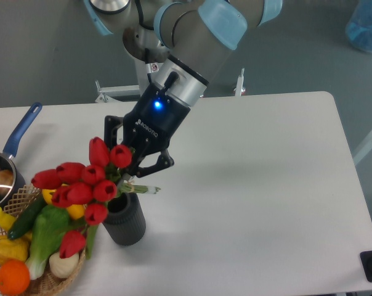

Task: Insert the flowers into the vase
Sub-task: 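Tilt the gripper to align the tulip stems above the vase opening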

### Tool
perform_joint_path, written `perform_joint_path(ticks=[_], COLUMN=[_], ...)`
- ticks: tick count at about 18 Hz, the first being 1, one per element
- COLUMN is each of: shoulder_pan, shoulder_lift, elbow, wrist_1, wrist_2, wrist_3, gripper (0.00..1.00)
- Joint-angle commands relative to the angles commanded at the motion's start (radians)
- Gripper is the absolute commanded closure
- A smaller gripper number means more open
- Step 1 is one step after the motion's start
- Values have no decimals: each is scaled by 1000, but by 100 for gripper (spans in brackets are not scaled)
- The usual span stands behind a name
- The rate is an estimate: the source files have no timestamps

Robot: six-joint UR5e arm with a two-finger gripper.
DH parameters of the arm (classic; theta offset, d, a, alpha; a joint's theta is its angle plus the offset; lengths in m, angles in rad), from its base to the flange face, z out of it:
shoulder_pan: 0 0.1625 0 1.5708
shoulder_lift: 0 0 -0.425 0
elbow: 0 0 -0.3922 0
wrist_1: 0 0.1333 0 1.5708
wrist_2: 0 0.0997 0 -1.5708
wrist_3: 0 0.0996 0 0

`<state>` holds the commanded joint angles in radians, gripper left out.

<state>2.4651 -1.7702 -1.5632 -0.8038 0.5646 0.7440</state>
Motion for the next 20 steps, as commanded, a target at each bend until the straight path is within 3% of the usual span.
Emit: perform_joint_path(ticks=[6, 20], shoulder_pan=[60, 48], shoulder_lift=[-2, -8], elbow=[-9, -6], wrist_1=[0, -2], wrist_2=[-192, -192], wrist_3=[-2, -45], gripper=[88, 94])
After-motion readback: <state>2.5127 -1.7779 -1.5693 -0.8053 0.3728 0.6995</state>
